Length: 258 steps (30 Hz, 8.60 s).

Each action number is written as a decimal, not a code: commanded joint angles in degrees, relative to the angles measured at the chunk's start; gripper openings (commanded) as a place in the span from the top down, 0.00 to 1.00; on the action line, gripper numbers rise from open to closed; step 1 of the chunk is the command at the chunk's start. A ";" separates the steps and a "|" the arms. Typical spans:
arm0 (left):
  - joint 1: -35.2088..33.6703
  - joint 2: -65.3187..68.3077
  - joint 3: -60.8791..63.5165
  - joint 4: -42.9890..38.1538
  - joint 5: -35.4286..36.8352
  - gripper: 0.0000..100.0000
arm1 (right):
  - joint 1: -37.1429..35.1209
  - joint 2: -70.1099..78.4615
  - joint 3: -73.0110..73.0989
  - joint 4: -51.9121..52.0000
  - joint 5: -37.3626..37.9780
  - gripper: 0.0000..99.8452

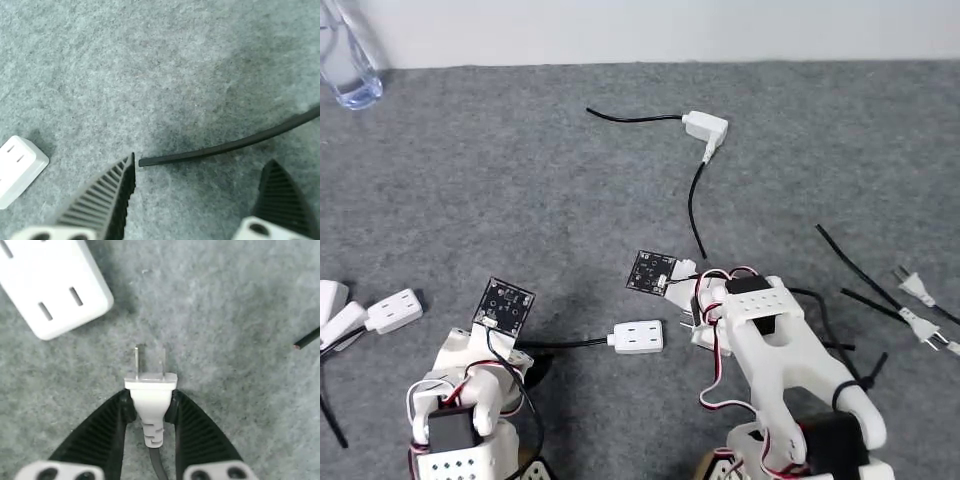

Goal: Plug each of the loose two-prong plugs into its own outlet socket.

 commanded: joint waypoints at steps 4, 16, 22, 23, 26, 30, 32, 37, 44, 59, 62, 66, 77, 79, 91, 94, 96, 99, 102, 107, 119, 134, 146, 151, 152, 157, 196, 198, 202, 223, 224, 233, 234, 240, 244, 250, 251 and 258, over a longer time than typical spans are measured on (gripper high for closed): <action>0.00 -0.97 -0.31 -0.18 0.44 0.63 | 0.22 0.40 -1.05 -0.40 -0.79 0.99; 0.18 -0.97 -0.31 -0.18 0.44 0.63 | -3.47 0.40 0.79 -4.88 -0.97 0.99; 0.09 -0.97 -4.44 -2.11 6.07 0.65 | -5.05 -2.51 0.88 -2.59 -5.27 0.99; 0.18 -0.97 -6.02 -2.64 9.93 0.68 | -5.14 -4.35 0.62 -0.75 -6.07 0.99; 2.64 -0.97 -7.87 -5.89 17.49 0.82 | -5.67 -11.74 -1.41 7.52 -8.26 0.99; 15.65 -0.97 -7.52 -8.79 19.34 0.89 | -5.76 -21.23 -5.19 20.09 -13.71 0.99; 22.68 -0.97 -7.52 -8.70 22.24 0.85 | -5.49 -25.10 -5.89 24.92 -15.03 0.99; 33.23 -0.70 -7.52 -8.97 21.71 0.76 | -5.67 -31.52 -5.89 31.69 -16.70 0.99; 39.82 -0.88 -7.69 -12.75 24.70 0.76 | -6.11 -32.84 -5.71 33.45 -19.34 0.99; 40.18 -0.97 -5.05 -25.05 39.21 0.76 | -17.01 -33.36 -5.36 25.45 -21.10 0.99; 40.09 -0.97 0.31 -32.09 39.38 0.76 | -16.92 -33.36 -5.63 24.57 -20.92 0.99; 40.09 -0.97 0.48 -33.41 39.56 0.76 | -16.84 -33.36 -5.63 22.99 -20.84 0.99; 40.09 -0.97 0.48 -33.41 39.65 0.76 | -16.84 -33.45 -10.55 22.81 -21.19 0.99; 40.09 -0.97 0.48 -33.32 39.65 0.76 | -16.84 -33.45 -10.99 22.81 -21.27 0.99; 40.09 -0.97 0.48 -32.26 39.65 0.76 | -20.35 -49.10 -11.69 31.34 -23.30 0.99; 40.09 -0.97 0.48 -32.26 39.65 0.76 | -20.62 -53.85 -11.43 31.87 -25.49 0.99; 40.09 -0.97 0.48 -32.18 39.65 0.76 | -20.62 -56.04 -10.29 31.69 -25.93 0.99; 40.09 -0.97 0.48 -31.65 39.65 0.76 | -20.62 -56.92 -8.35 31.34 -26.11 0.99; 40.09 -0.97 0.48 -31.03 39.65 0.76 | -20.62 -57.10 -7.03 31.25 -26.02 0.99; 40.09 -0.97 0.48 -31.03 39.65 0.76 | -20.26 -57.36 -6.77 31.25 -25.85 0.99; 40.00 -0.97 0.48 -30.15 39.38 0.76 | -8.31 -57.36 -6.59 31.69 -19.52 0.99; 40.00 -0.97 0.48 -29.80 39.38 0.76 | 3.74 -56.84 -8.79 33.63 -6.33 0.99; 40.00 -0.88 0.48 -27.43 39.21 0.76 | 1.63 -57.36 22.24 15.52 -5.27 0.99; 39.74 -0.88 0.48 -27.34 39.21 0.76 | -0.40 -57.36 23.91 13.85 -5.27 0.95; 38.95 -0.88 0.48 -27.34 39.21 0.76 | -0.40 -57.36 23.91 13.85 -5.27 0.91; 34.11 -0.88 0.48 -27.43 39.21 0.76 | -0.40 -57.36 24.00 15.60 -5.36 0.75; 29.10 -0.97 0.48 -26.37 39.21 0.76 | 27.03 -57.45 10.46 32.48 19.69 0.69; 29.10 -0.97 0.48 -26.29 39.21 0.76 | 23.69 -57.45 11.60 32.66 19.96 0.69; 28.92 -0.88 0.48 -24.35 39.21 0.76 | 14.90 -57.45 18.99 31.08 23.12 0.69; 28.75 -0.97 0.48 -18.81 39.12 0.76 | 6.02 -57.36 28.31 24.84 28.31 0.69; 28.75 -0.97 0.48 -18.81 39.12 0.76 | 6.99 -57.36 28.40 24.22 29.36 0.69; 28.84 -0.97 0.48 -18.81 39.12 0.76 | 8.84 -57.01 28.31 13.85 31.65 0.69; 28.92 -0.97 0.48 -18.81 39.12 0.76 | 8.84 -57.01 28.04 13.05 31.56 0.69; 29.19 -0.97 0.48 -18.81 39.12 0.76 | 7.16 -57.10 26.11 10.77 28.92 0.69; 29.19 -0.97 0.48 -18.81 39.12 0.76 | 3.65 -57.01 25.23 11.47 24.88 0.69; 28.92 -0.97 0.48 -18.64 39.12 0.76 | 3.56 -57.27 25.58 18.68 21.98 0.69; 28.92 -0.97 0.48 -18.64 39.12 0.76 | 4.44 -57.01 25.58 19.74 22.24 0.69; 28.84 -0.97 0.48 -18.55 39.12 0.76 | 5.85 -56.92 17.41 38.73 28.92 0.69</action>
